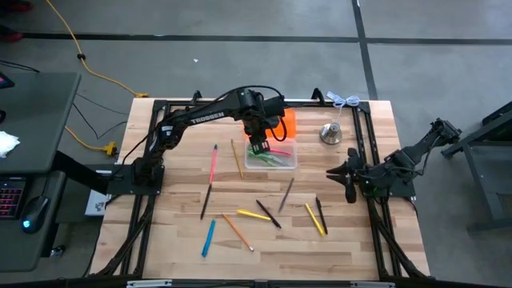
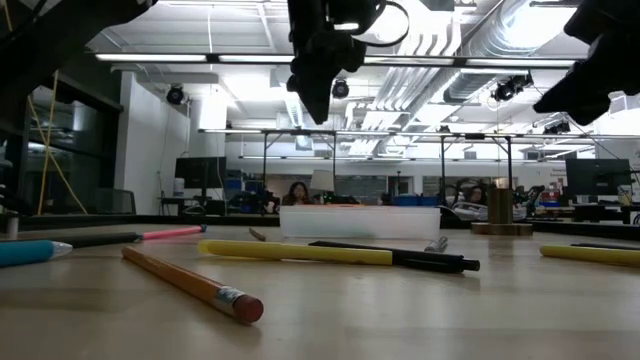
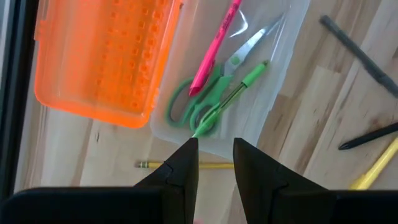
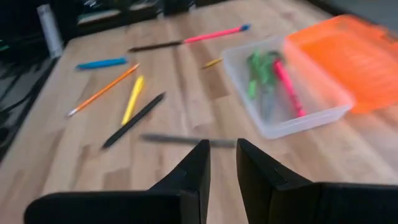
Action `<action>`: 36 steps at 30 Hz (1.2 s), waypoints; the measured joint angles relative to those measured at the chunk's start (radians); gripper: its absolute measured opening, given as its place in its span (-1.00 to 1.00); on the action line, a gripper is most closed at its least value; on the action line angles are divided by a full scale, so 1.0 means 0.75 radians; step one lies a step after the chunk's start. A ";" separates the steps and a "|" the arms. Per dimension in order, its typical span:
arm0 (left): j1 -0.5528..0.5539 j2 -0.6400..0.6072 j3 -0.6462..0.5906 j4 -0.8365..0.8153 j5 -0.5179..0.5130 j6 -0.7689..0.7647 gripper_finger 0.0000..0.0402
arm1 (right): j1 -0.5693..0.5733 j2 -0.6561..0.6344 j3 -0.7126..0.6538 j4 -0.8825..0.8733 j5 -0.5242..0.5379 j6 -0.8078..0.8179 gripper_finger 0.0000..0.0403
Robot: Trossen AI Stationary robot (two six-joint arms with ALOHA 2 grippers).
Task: Pick & place school supplies into a supply box
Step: Put the pink pencil into the supply box
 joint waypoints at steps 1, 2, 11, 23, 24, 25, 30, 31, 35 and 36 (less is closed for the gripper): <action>0.000 0.001 0.000 0.001 0.000 -0.006 -0.36 | 0.000 0.000 0.000 0.000 -0.032 -0.001 -0.72; 0.001 0.001 0.000 0.000 0.000 -0.016 -0.36 | 0.000 0.000 0.000 0.001 -0.060 -0.001 -0.72; 0.001 0.001 0.000 -0.081 -0.002 -0.073 -0.36 | 0.000 -0.057 -0.084 0.057 -0.206 0.010 -0.73; 0.000 -0.086 -0.014 -0.125 -0.106 -0.295 -0.36 | 0.000 -0.228 -0.185 0.110 -0.262 -0.012 -0.73; 0.000 -0.107 -0.024 -0.124 -0.123 -0.328 -0.36 | 0.000 -0.236 -0.185 0.108 -0.262 -0.023 -0.73; 0.000 -0.130 -0.038 -0.123 -0.138 -0.362 -0.36 | 0.000 -0.244 -0.185 0.100 -0.262 -0.031 -0.73; -0.001 -0.280 -0.198 -0.124 -0.164 -0.523 -0.36 | 0.000 -0.252 -0.185 0.072 -0.260 -0.036 -0.73; -0.004 -0.318 -0.245 -0.126 -0.175 -0.565 -0.36 | 0.000 -0.252 -0.185 0.071 -0.261 -0.036 -0.73; -0.022 -0.468 -0.453 -0.127 -0.231 -0.723 -0.36 | 0.000 -0.252 -0.185 0.068 -0.261 -0.036 -0.73; -0.030 -0.500 -0.502 -0.127 -0.233 -0.766 -0.36 | 0.000 -0.252 -0.185 0.067 -0.261 -0.036 -0.73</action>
